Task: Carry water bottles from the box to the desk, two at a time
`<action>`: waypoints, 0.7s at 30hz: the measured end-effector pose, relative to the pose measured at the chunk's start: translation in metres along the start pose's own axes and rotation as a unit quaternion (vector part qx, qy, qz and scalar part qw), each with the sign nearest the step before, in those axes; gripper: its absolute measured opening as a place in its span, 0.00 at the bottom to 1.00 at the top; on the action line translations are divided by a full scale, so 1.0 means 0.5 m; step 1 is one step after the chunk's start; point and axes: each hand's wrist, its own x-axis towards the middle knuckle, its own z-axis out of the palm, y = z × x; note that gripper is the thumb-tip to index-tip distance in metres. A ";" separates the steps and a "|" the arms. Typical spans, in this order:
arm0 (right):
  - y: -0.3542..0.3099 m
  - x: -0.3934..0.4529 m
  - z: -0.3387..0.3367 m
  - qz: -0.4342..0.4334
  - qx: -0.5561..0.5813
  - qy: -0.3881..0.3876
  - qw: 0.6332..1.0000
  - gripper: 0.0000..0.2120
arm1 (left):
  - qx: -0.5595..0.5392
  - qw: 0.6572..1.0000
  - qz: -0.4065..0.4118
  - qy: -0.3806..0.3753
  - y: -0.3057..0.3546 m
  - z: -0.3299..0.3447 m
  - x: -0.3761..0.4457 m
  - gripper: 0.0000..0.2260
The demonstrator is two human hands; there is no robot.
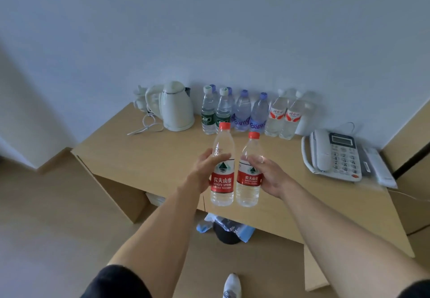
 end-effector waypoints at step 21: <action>-0.097 0.210 -0.078 -0.031 -0.059 0.168 0.984 0.20 | 0.111 0.982 0.059 -0.140 0.118 0.007 0.327 0.25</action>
